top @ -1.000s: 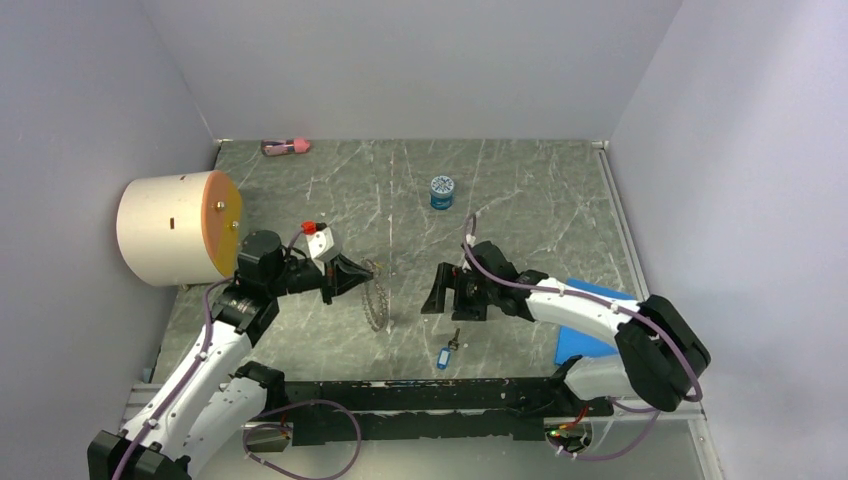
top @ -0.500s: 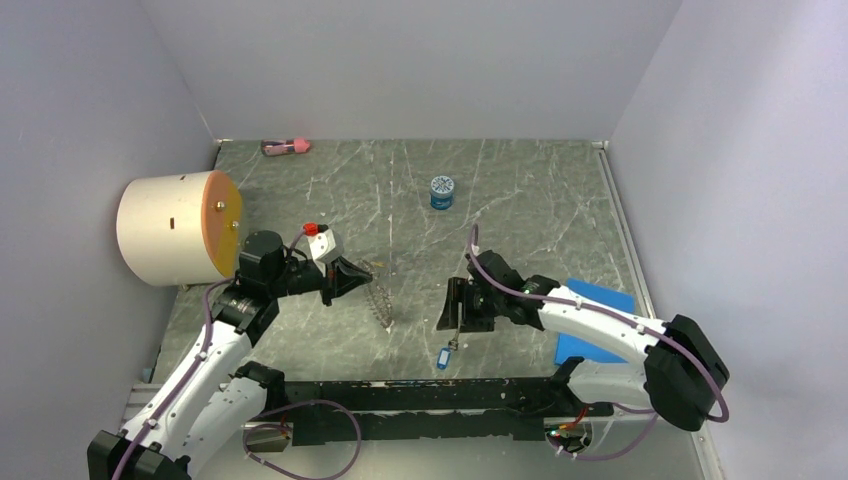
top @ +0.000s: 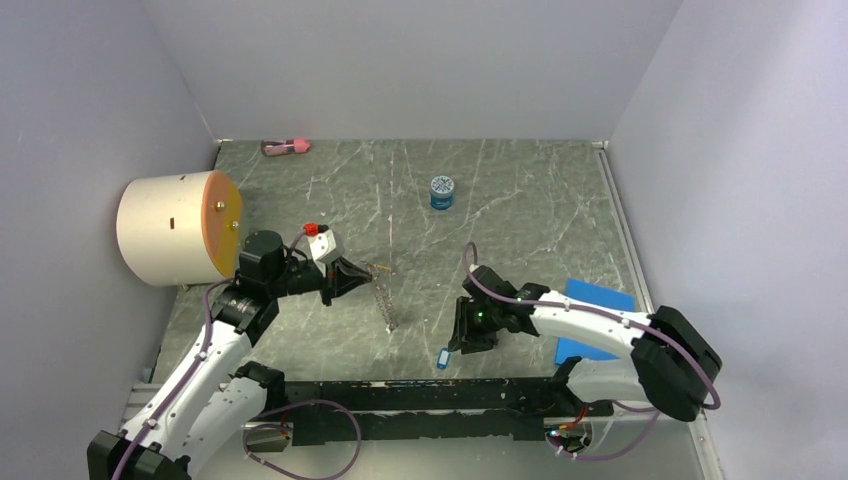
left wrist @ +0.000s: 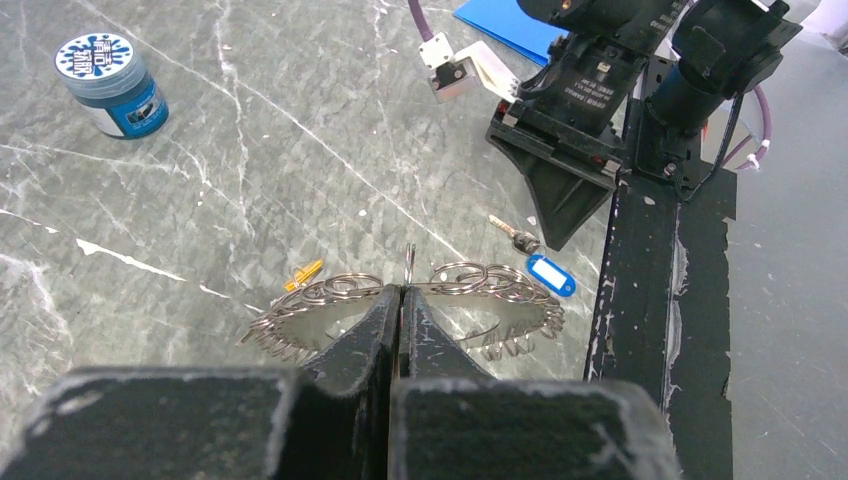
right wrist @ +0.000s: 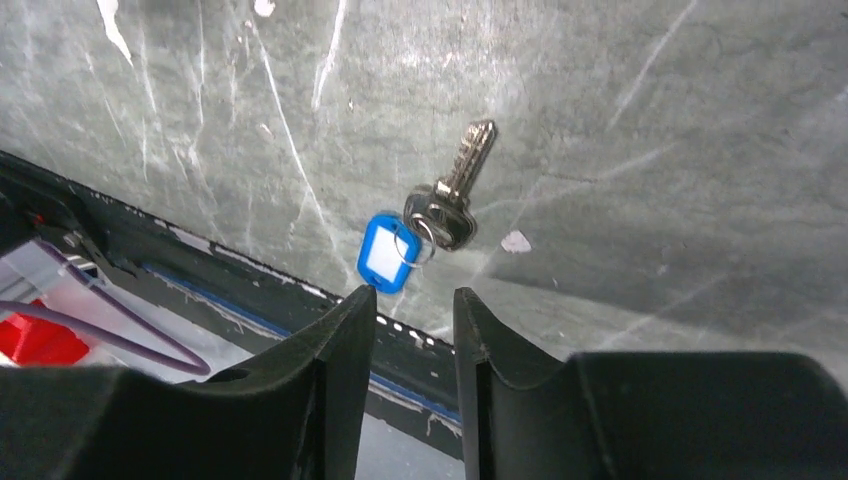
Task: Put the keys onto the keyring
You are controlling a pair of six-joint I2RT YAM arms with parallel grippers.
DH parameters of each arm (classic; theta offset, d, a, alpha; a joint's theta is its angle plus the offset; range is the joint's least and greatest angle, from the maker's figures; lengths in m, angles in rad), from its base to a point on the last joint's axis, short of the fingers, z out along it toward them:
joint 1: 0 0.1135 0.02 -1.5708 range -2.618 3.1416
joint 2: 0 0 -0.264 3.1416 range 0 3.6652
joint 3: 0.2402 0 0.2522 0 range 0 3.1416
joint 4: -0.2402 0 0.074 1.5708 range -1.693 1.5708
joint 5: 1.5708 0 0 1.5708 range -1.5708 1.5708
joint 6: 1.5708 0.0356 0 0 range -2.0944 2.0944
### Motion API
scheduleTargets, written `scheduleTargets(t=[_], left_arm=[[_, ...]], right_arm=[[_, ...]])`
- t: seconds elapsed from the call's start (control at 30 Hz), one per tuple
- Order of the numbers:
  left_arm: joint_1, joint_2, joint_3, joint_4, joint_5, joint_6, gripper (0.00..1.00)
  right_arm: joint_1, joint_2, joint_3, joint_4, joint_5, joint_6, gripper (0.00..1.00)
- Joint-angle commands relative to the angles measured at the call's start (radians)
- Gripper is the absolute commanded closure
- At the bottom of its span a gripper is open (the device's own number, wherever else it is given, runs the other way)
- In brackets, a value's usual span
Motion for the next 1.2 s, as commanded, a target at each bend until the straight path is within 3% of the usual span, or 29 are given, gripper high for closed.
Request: scheduleTargets(t=[0.0,0.17,0.43,0.7,0.8,0.97,1.17], left_arm=[[0.000,0.000,0.051,0.013,0.000,0.020,0.97],[0.001,0.000,0.055,0.000,-0.007,0.029,0.97],[0.001,-0.008,0.053,-0.003,-0.015,0.035,0.97],[0.004,-0.001,0.055,-0.006,-0.016,0.036,0.97],[0.004,0.004,0.055,-0.007,-0.013,0.036,0.97],[0.007,0.013,0.059,-0.009,-0.012,0.039,0.97],[0.010,0.015,0.058,-0.011,-0.008,0.039,0.97]], right_arm=[[0.004,0.058,-0.012,0.120,-0.052,0.041,0.63],[0.002,0.142,-0.007,0.185,-0.073,0.052,0.67],[-0.092,0.261,0.064,0.202,-0.046,-0.066,0.84],[-0.220,0.389,0.209,0.170,-0.034,-0.253,0.84],[-0.237,0.408,0.276,0.119,0.011,-0.332,0.80],[-0.240,0.370,0.331,0.055,0.082,-0.398,0.55],[-0.240,0.298,0.318,0.073,0.085,-0.430,0.50]])
